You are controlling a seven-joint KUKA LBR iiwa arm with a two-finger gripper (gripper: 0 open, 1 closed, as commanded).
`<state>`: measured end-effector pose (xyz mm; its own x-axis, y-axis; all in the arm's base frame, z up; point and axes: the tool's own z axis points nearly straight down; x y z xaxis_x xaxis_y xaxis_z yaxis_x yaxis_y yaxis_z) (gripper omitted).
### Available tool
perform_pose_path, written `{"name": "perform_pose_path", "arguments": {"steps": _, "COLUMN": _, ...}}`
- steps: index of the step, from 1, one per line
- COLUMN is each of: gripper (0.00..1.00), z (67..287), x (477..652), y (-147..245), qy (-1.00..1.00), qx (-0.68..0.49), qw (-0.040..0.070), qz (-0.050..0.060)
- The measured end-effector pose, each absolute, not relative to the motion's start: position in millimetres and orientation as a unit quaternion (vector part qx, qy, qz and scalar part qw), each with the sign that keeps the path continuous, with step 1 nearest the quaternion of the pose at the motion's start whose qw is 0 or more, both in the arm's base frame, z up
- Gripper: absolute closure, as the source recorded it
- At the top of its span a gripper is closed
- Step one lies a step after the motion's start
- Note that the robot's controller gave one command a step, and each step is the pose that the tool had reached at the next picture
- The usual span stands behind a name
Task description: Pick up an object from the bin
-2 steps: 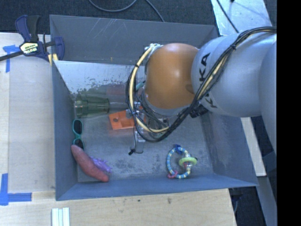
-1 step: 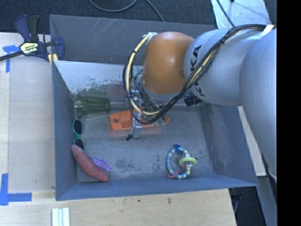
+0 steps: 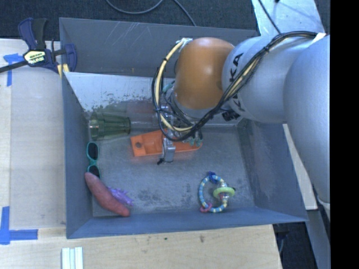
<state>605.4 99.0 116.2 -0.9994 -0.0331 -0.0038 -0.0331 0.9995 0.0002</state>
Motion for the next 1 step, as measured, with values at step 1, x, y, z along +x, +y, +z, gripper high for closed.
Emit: {"name": "perform_pose_path", "arguments": {"steps": 1, "gripper": 0.0, "z": 113.2, "x": 603.5, "y": 93.5, "qy": 0.999, "qx": -0.041, "qw": 0.002, "qz": 0.0}}
